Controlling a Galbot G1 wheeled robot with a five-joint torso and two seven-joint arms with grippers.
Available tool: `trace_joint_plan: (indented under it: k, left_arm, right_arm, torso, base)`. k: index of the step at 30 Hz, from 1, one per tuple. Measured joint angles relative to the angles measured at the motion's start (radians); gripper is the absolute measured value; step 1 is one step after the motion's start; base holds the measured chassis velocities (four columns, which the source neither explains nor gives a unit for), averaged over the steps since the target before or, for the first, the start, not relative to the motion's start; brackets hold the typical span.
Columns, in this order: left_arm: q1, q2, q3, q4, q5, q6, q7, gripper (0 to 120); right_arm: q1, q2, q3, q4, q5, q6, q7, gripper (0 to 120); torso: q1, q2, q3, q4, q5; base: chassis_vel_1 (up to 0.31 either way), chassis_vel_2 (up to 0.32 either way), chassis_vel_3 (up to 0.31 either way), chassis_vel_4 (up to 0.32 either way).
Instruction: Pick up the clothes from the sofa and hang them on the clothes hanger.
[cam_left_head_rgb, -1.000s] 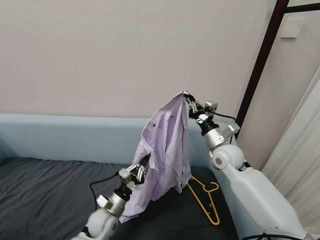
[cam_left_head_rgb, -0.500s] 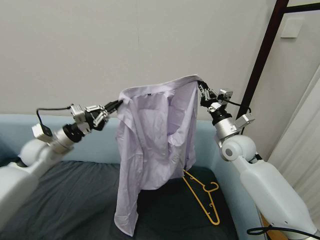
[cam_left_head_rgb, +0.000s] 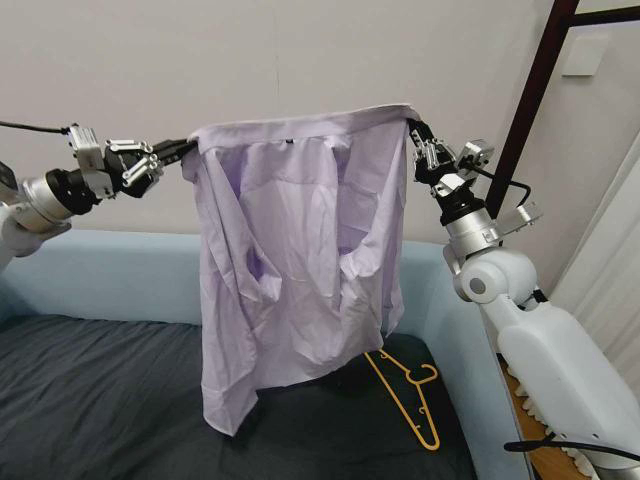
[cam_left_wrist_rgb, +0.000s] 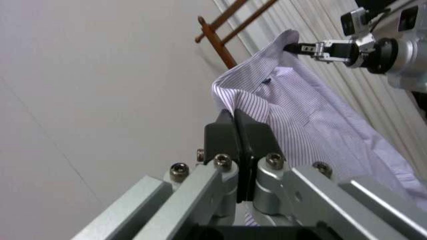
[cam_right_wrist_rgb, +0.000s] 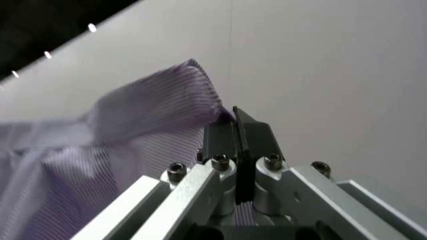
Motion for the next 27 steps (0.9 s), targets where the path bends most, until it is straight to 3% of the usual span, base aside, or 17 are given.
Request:
trace_joint_plan:
  k: [4, 6, 11, 13, 16, 19, 27]
  left_arm:
    - [0.17, 0.014, -0.031, -0.05, 0.175, 0.015, 0.022, 0]
    - [0.211, 0.009, -0.038, -0.058, 0.208, 0.016, 0.023, 0]
    - [0.396, -0.068, -0.059, -0.074, 0.406, 0.033, 0.016, 0]
    - [0.421, -0.096, -0.057, -0.069, 0.443, 0.035, 0.015, 0]
    - [0.469, -0.212, -0.043, -0.033, 0.547, 0.045, 0.012, 0]
    - [0.483, -0.256, -0.043, -0.015, 0.588, 0.051, 0.011, 0]
    - [0.479, -0.285, -0.041, 0.019, 0.631, 0.064, 0.026, 0]
  right_arm:
    - [-0.162, -0.003, -0.004, 0.028, -0.272, -0.039, 0.048, 0]
    - [-0.196, 0.003, -0.007, 0.029, -0.326, -0.043, 0.058, 0]
    - [-0.372, 0.058, -0.02, -0.041, -0.635, -0.016, 0.115, 0]
    - [-0.403, 0.069, -0.02, -0.054, -0.676, -0.013, 0.127, 0]
    - [-0.5, 0.101, -0.021, -0.094, -0.761, -0.018, 0.174, 0]
    - [-0.524, 0.112, -0.022, -0.127, -0.81, -0.012, 0.179, 0]
    - [-0.552, 0.127, -0.051, -0.179, -0.882, -0.09, 0.194, 0]
  torso:
    - [0.0, 0.0, 0.0, 0.0002, -0.0006]
    - [0.0, 0.0, 0.0, 0.0001, -0.0005]
    - [0.0, 0.0, 0.0, 0.0002, -0.0003]
    - [0.0, 0.0, 0.0, 0.0004, -0.0003]
    - [0.0, 0.0, 0.0, -0.0006, -0.0007]
    - [0.0, 0.0, 0.0, -0.0007, -0.0003]
    - [0.0, 0.0, 0.0, 0.0003, -0.0003]
  base:
    - [0.0, 0.0, 0.0, 0.0]
    - [0.0, 0.0, 0.0, 0.0]
    - [0.0, 0.0, 0.0, 0.0]
    - [0.0, 0.0, 0.0, 0.0]
    - [0.0, 0.0, 0.0, 0.0]
    - [0.0, 0.0, 0.0, 0.0]
    - [0.0, 0.0, 0.0, 0.0]
